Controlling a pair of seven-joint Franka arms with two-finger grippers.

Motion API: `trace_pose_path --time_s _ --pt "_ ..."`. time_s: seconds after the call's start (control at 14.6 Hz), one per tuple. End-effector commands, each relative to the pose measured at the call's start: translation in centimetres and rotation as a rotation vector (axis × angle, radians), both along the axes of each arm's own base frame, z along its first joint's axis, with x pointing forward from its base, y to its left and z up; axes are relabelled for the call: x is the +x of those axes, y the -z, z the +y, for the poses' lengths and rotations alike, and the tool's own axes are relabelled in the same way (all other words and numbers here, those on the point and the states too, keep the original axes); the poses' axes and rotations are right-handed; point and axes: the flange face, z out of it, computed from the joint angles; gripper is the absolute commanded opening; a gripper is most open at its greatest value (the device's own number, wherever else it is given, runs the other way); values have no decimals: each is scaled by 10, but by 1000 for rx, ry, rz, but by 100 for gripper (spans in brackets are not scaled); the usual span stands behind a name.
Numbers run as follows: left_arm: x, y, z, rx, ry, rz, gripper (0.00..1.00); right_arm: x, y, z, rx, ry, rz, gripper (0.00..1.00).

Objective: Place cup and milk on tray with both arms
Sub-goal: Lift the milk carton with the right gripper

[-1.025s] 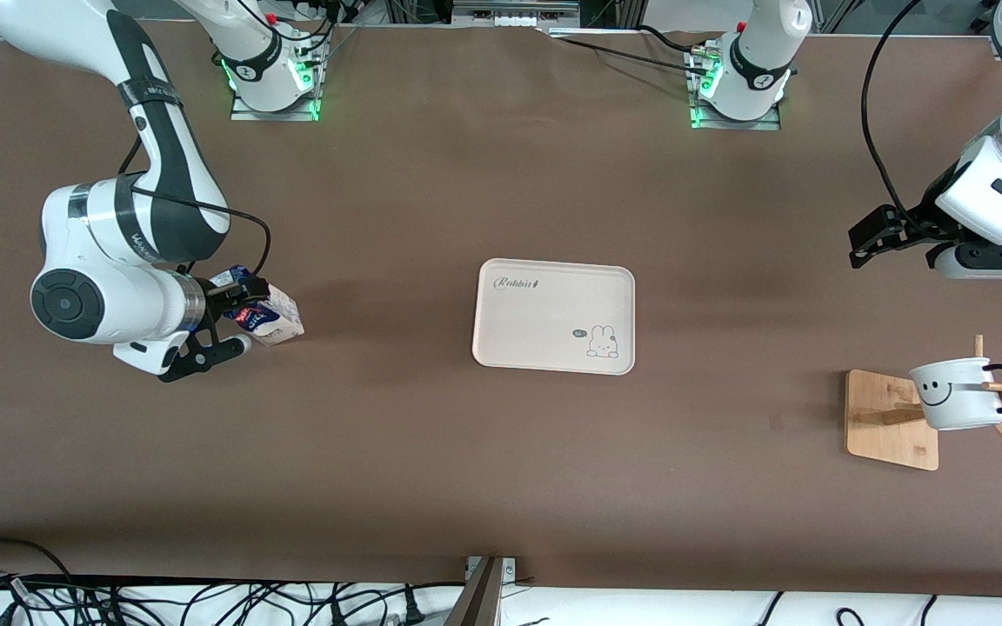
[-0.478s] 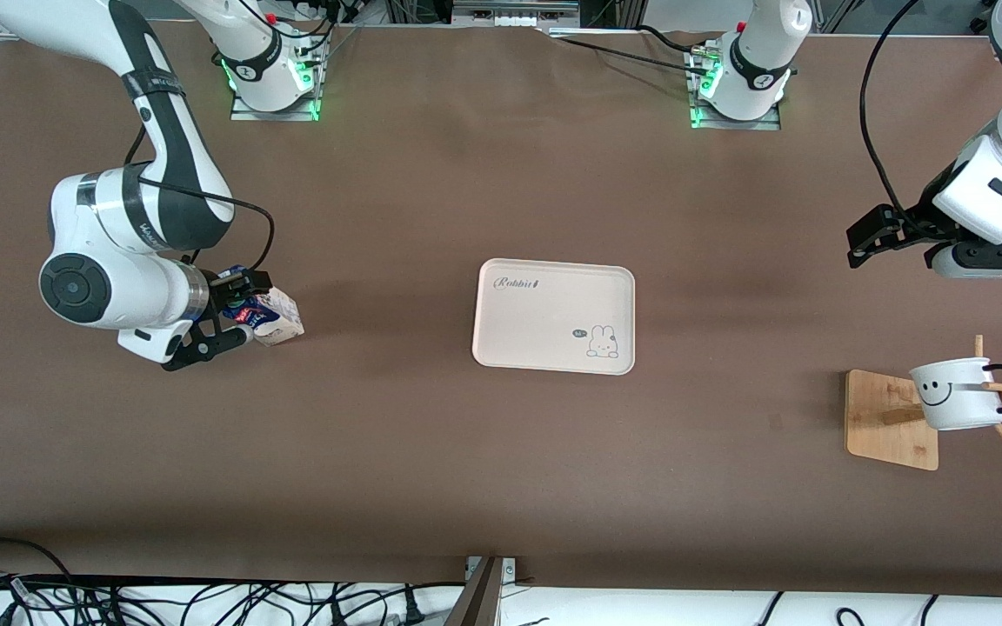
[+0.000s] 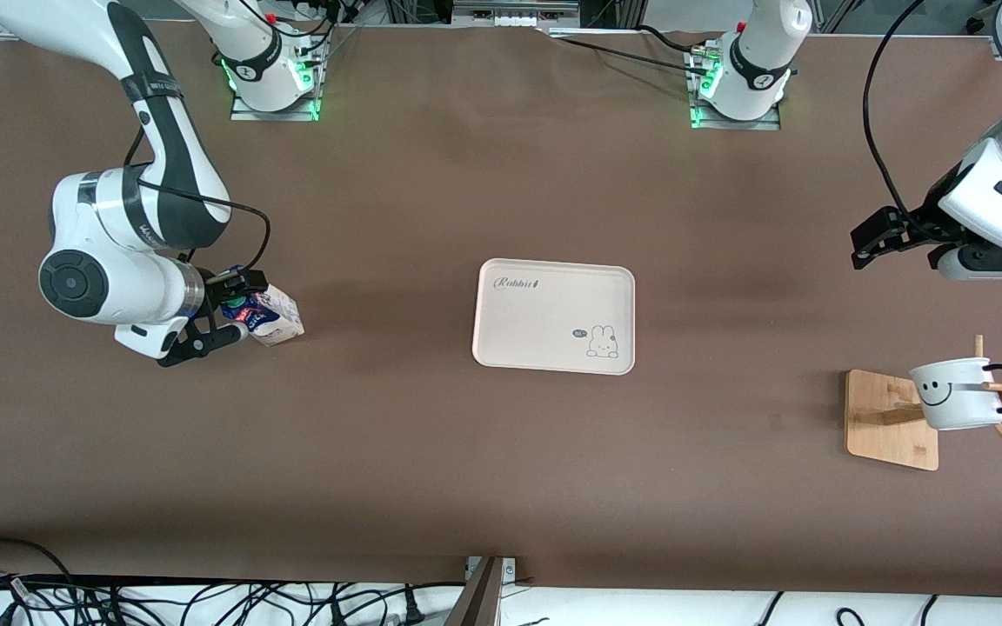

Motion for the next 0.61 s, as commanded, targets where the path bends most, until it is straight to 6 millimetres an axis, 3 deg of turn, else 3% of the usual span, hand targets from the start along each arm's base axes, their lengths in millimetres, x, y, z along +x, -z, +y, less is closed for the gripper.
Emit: trace_pose_path --time_s 0.0,0.55 --pt "5 -5 -2 7 7 -4 100 -11 -4 -3 18 -15 -10 100" --pt "5 -6 -6 8 13 -6 100 -14 1 -3 18 -12 8 100"
